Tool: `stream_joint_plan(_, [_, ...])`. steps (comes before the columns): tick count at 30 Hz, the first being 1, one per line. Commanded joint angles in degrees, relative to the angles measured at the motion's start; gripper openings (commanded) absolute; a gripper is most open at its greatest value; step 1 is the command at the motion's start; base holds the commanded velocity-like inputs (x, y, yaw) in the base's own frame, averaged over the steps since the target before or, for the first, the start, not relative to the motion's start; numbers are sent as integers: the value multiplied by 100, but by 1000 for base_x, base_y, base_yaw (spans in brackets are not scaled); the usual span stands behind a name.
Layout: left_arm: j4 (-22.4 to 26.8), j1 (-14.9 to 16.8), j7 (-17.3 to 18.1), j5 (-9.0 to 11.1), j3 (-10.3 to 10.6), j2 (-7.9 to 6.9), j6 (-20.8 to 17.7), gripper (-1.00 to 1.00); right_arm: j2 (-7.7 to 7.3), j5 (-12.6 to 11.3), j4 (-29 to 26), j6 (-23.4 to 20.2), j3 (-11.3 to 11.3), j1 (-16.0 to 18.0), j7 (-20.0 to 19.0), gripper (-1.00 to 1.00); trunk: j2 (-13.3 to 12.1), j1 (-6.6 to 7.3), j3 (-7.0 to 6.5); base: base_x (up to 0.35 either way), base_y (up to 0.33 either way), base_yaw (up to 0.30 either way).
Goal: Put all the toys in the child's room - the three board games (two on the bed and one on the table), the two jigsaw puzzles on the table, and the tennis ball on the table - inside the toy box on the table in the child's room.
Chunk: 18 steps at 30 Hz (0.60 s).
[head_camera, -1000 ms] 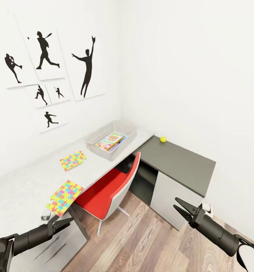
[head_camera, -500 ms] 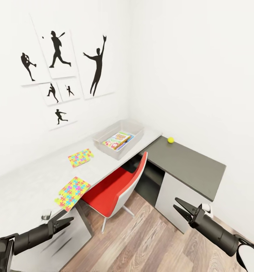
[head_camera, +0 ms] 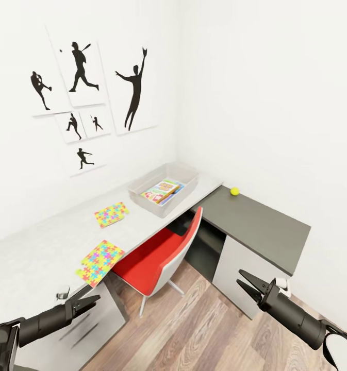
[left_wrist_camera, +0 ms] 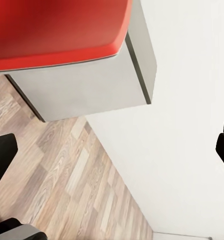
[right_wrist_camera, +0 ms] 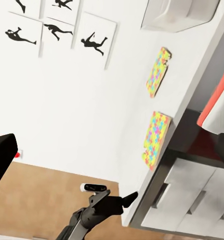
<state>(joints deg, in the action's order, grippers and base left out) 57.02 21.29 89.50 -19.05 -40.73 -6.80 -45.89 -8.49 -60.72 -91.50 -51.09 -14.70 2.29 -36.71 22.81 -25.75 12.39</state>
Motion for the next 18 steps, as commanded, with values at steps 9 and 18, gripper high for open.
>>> stream_joint_plan(9, [7,9,50,-55,-14,-5,-65,100,-1,-1,-7,-32,-7,8,-15,100,11,-3,11,50,-227,91])
stream_joint_plan(18, [9,7,50,-53,-14,-5,-61,100,-4,-1,-9,-32,-1,8,-20,100,11,-3,6,93,-280,263])
